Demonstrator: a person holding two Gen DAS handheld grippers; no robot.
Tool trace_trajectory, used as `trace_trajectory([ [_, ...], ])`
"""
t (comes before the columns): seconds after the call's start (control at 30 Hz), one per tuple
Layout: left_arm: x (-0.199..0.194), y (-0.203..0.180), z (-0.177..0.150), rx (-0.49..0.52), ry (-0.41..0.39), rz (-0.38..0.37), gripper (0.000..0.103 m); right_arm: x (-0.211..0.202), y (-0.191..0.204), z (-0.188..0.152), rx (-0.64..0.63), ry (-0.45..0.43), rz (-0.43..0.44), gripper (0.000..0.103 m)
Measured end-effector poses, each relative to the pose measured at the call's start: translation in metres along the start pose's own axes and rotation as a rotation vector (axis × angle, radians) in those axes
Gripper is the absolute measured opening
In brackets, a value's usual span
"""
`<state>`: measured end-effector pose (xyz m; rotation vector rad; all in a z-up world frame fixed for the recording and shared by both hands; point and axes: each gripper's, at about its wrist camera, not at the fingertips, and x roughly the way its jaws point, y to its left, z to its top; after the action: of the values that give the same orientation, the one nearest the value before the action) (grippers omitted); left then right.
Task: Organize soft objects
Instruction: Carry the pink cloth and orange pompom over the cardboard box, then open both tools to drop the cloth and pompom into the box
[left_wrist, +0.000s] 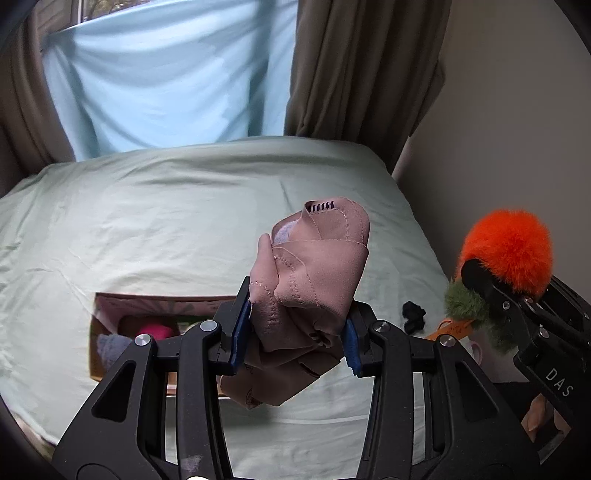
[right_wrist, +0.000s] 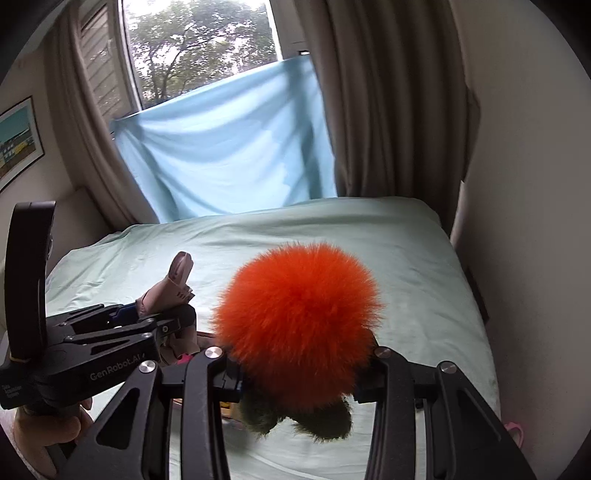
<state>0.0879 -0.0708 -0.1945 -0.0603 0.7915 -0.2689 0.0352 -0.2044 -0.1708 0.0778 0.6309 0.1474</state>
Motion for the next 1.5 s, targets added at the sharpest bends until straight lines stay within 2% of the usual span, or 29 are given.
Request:
trace_trajectory([
  [0.3,-0.049,0.111,-0.015,-0.081,-0.033,0.029,0.038,0.020,0.090,0.001,-0.040,0.018,0.052,0.037],
  [0.6,-0.037,0.207,-0.028,-0.135,0.034,0.040,0.038,0.068,0.159,-0.006,-0.042,0.096,0.064,0.037],
  [0.83,0.014,0.257,-0.020,-0.114,0.123,0.003,0.038,0.117,0.193,-0.016,-0.002,0.176,0.028,0.037],
  [1.0,0.060,0.283,-0.022,-0.085,0.205,-0.004,0.038,0.160,0.208,-0.026,0.014,0.255,0.037,0.037],
  [1.23,0.119,0.302,-0.031,-0.040,0.300,0.000,0.038,0.217,0.218,-0.049,-0.022,0.377,0.053,0.037],
  [1.5,0.183,0.297,-0.054,0.058,0.446,0.001,0.038,0.277,0.211,-0.093,-0.050,0.541,0.077,0.037],
])
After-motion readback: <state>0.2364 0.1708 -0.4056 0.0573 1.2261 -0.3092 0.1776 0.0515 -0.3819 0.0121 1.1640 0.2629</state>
